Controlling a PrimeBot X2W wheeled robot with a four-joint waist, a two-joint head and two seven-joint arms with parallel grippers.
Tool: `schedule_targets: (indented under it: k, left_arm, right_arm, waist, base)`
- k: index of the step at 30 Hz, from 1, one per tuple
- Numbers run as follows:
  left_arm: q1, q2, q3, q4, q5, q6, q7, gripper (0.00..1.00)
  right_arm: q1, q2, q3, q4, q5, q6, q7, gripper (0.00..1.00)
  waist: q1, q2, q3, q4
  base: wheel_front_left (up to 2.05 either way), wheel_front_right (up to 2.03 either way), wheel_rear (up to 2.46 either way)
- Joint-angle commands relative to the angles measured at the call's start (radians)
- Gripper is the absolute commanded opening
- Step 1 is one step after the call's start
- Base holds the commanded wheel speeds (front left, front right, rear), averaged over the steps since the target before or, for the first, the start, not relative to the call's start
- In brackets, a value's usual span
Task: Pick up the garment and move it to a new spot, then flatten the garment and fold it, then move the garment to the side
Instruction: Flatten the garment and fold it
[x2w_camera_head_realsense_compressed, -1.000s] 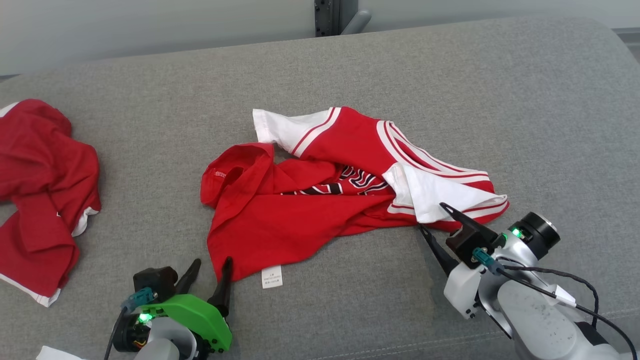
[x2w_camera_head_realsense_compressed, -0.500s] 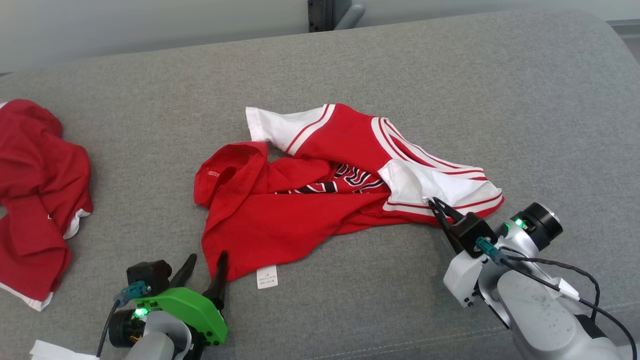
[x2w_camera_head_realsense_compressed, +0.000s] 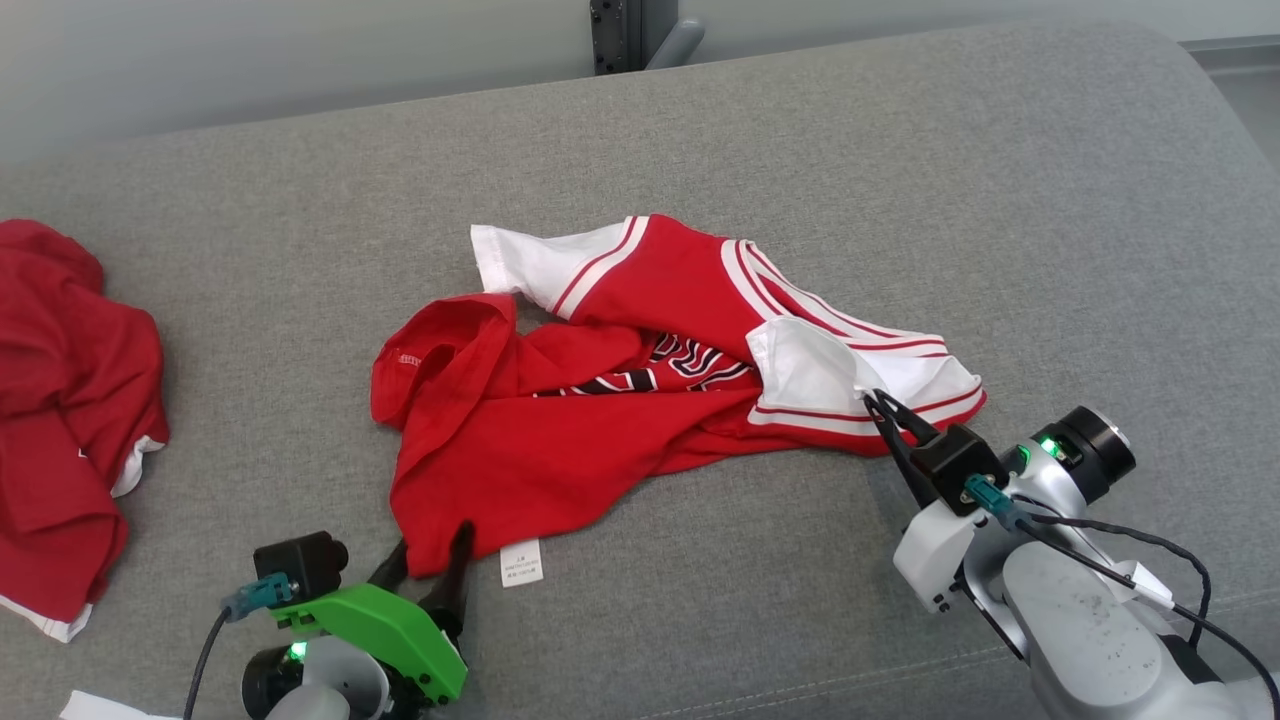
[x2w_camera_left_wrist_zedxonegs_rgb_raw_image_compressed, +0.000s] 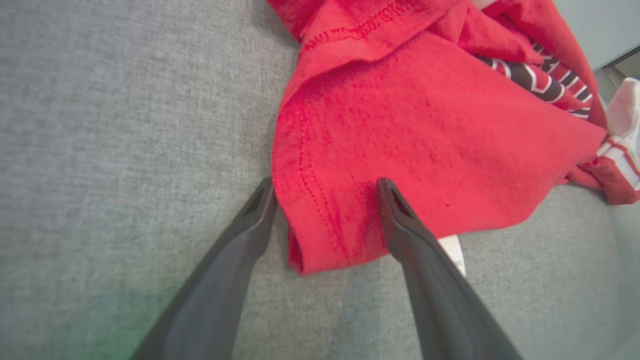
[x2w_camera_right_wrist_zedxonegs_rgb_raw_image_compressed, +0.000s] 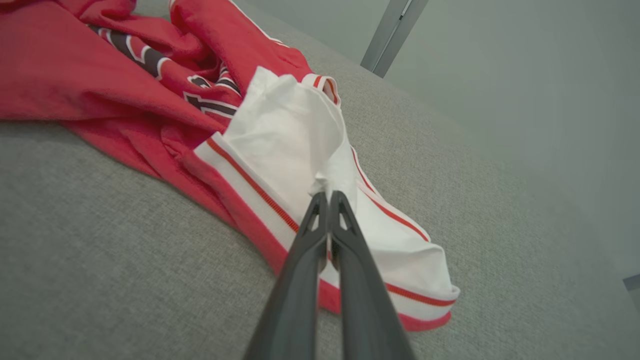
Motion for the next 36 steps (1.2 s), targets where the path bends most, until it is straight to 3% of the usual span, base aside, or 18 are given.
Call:
schedule_targets:
  k: [1,5,7,8,13,20,29,36]
  left_arm:
    - [0.085,-0.024,-0.039,0.002,-0.037,-0.007,0.055,1.0]
    - [0.123,0.016,-0.051,-0.064,-0.076,-0.003,0.088,0.99]
    - [0.131,0.028,-0.056,-0.074,-0.072,-0.002,0.09,0.38]
    - [0.13,0.025,-0.059,-0.082,-0.078,-0.002,0.091,0.0]
    - [0.089,0.032,-0.054,-0.114,-0.087,-0.003,0.072,0.0]
    - [0.081,0.085,-0.006,-0.23,-0.143,-0.003,0.051,0.0]
    - [0.11,0.163,0.051,-0.538,-0.195,0.042,0.123,0.0]
    - [0.126,0.204,0.093,-0.767,-0.227,0.077,0.159,0.0]
  right_arm:
    - [0.014,-0.004,-0.005,-0.006,0.005,-0.001,-0.005,0.0]
    - [0.022,-0.006,-0.01,-0.013,0.011,-0.001,-0.005,0.0]
    - [0.024,-0.004,-0.012,-0.02,0.016,-0.001,-0.006,0.0]
    - [0.024,-0.003,-0.013,-0.025,0.018,-0.001,-0.006,0.0]
    - [0.019,-0.001,-0.03,-0.061,0.034,-0.001,-0.007,0.0]
    - [0.033,-0.006,-0.121,-0.193,0.089,-0.001,-0.007,0.0]
    - [0.067,-0.069,-0.245,-0.403,0.143,-0.001,0.058,0.0]
    - [0.057,-0.081,-0.338,-0.554,0.225,-0.002,0.079,0.0]
  waist:
    - [0.0,0.0108,-0.005,-0.002]
    - [0.0,0.0108,-0.01,0.001]
    - [0.0,0.0108,-0.011,0.002]
    - [0.0,0.0108,-0.012,0.001]
    - [0.0,0.0108,-0.017,-0.004]
    - [0.0,0.0108,-0.026,-0.033]
    - [0.0,0.0108,-0.014,-0.036]
    - [0.0,0.0108,-0.03,-0.039]
  base:
    - [0.0,0.0,0.0]
    - [0.0,0.0,0.0]
    - [0.0,0.0,0.0]
    - [0.0,0.0,0.0]
    - [0.0,0.0,0.0]
    - [0.0,0.0,0.0]
    - [0.0,0.0,0.0]
    - [0.0,0.0,0.0]
